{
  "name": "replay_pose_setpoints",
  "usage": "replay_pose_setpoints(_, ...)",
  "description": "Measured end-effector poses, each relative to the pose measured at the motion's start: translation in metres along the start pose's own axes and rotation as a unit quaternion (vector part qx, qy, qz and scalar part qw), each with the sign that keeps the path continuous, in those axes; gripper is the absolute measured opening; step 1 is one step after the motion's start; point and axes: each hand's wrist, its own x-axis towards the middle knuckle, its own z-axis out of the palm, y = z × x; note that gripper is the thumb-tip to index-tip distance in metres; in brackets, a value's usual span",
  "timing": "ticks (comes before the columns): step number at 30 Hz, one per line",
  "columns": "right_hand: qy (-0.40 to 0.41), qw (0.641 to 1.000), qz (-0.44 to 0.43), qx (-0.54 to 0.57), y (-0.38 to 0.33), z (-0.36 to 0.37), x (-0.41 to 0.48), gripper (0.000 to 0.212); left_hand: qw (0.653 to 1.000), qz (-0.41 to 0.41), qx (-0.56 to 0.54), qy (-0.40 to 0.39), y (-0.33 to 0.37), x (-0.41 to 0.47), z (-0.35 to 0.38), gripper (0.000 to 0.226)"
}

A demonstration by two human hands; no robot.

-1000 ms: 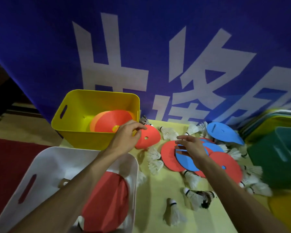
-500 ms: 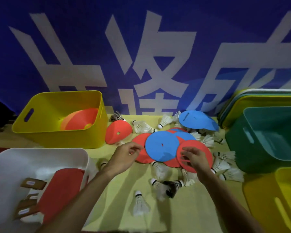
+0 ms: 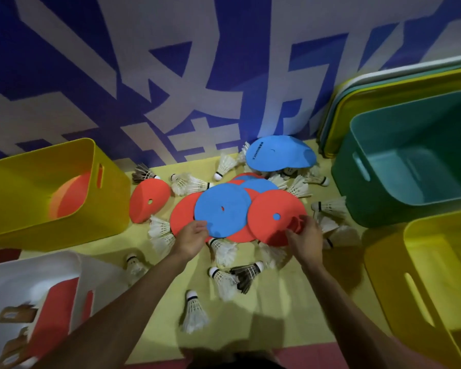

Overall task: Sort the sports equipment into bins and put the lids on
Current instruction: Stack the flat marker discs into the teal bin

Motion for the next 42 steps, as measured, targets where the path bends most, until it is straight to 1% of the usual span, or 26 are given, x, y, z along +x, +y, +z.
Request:
replay_pose_setpoints(2,0.012,0.999,0.004,-0.033,0.001,0.003,0.003,0.058,1.0,-0.023,0.002,0.007,-0.003,0.011,0.003,0.036)
replay_pose_setpoints(4,0.013,0.998,0.006,-0.065,-0.001,0.005,0.004,0.065,0.998,-0.052,-0.023,0.024,-0.005,0.023,0.006,0.035)
replay_pose_setpoints(7,0.005,0.995,0.007,-0.099,0.0,0.009,0.006,0.068,0.991,-0.097,-0.077,0.057,-0.004,0.035,0.01,0.008)
replay_pose_setpoints(8,0.005,0.995,0.007,-0.097,0.0,0.01,0.007,0.068,0.988,-0.109,-0.089,0.065,-0.003,0.039,0.011,0.007)
replay_pose_setpoints(9,0.011,0.996,0.006,-0.092,-0.001,0.01,0.007,0.07,0.985,-0.12,-0.099,0.073,-0.002,0.043,0.012,0.012)
replay_pose_setpoints(10,0.023,0.996,-0.001,-0.085,-0.001,0.01,0.008,0.073,0.983,-0.126,-0.109,0.077,-0.001,0.046,0.013,0.016)
replay_pose_setpoints(13,0.052,0.995,-0.016,-0.088,-0.006,0.007,0.009,0.084,0.978,-0.137,-0.137,0.072,0.003,0.053,0.013,0.016)
replay_pose_setpoints(15,0.062,0.994,-0.023,-0.088,-0.009,0.004,0.009,0.08,0.976,-0.14,-0.151,0.072,0.004,0.057,0.013,0.027)
replay_pose_setpoints(18,0.066,0.994,-0.024,-0.082,-0.012,-0.003,0.009,0.061,0.972,-0.141,-0.173,0.078,0.006,0.059,0.01,0.034)
replay_pose_setpoints(21,0.074,0.992,-0.045,-0.092,-0.019,-0.011,0.007,0.036,0.979,-0.108,-0.158,0.073,0.011,0.057,0.006,0.024)
replay_pose_setpoints(23,0.078,0.993,-0.04,-0.08,-0.029,-0.014,0.005,0.027,0.986,-0.063,-0.143,0.064,0.015,0.052,0.003,0.019)
replay_pose_setpoints(25,0.06,0.992,-0.043,-0.1,-0.043,-0.014,0.001,0.028,0.991,-0.014,-0.124,0.045,0.018,0.046,-0.001,0.021)
replay_pose_setpoints(28,0.031,0.985,-0.077,-0.152,-0.068,-0.013,-0.007,0.03,0.992,0.032,-0.116,0.026,0.02,0.036,-0.011,0.021)
replay_pose_setpoints(31,0.035,0.977,-0.109,-0.18,-0.096,-0.014,-0.018,0.024,0.985,0.061,-0.159,0.041,0.029,0.014,-0.03,0.022)
replay_pose_setpoints(34,0.045,0.967,-0.157,-0.196,-0.118,-0.012,-0.027,0.02,0.976,0.076,-0.198,0.051,0.024,0.001,-0.047,0.031)
replay_pose_setpoints(38,0.063,0.956,-0.221,-0.181,-0.148,-0.022,-0.046,0.021,0.963,0.088,-0.246,0.06,0.019,-0.019,-0.066,0.03)
replay_pose_setpoints(40,0.063,0.959,-0.226,-0.159,-0.162,-0.031,-0.054,0.025,0.956,0.097,-0.268,0.061,0.021,-0.03,-0.072,0.03)
replay_pose_setpoints(42,0.052,0.971,-0.21,-0.1,-0.17,-0.043,-0.057,0.025,0.95,0.104,-0.286,0.064,0.026,-0.038,-0.074,0.031)
